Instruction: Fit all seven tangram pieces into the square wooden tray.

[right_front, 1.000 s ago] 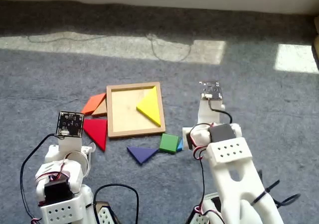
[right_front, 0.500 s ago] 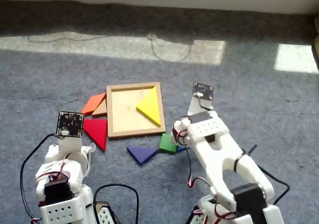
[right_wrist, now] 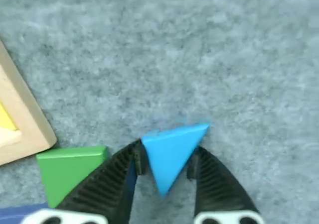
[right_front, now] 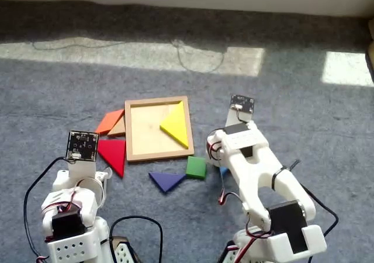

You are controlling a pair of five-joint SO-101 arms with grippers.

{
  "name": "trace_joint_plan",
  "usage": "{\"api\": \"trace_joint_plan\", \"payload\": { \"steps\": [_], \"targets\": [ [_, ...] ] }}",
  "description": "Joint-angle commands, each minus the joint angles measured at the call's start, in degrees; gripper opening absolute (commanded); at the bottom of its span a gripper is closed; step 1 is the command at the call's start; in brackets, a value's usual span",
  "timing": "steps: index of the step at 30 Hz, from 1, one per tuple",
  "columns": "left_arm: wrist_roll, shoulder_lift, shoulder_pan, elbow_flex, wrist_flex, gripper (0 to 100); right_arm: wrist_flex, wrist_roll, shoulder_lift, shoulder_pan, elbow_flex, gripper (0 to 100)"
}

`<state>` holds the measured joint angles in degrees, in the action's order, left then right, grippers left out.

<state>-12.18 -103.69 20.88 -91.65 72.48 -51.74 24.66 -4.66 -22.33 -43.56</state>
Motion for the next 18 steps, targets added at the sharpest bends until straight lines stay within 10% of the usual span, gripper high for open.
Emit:
{"api": "trace_joint_plan", "payload": {
  "steps": [1, 18],
  "targets": [
    [-0.2, -0.1, 0.7, 1.7, -0.5, 24, 1.3, -7.6, 0.7, 0.0, 2.5, 0.8],
    [-0.4, -0.2, 0.6, 1.0, -0.9, 24, -3.6, -19.1, -21.2, -0.3, 2.6, 0.5]
  ]
}}
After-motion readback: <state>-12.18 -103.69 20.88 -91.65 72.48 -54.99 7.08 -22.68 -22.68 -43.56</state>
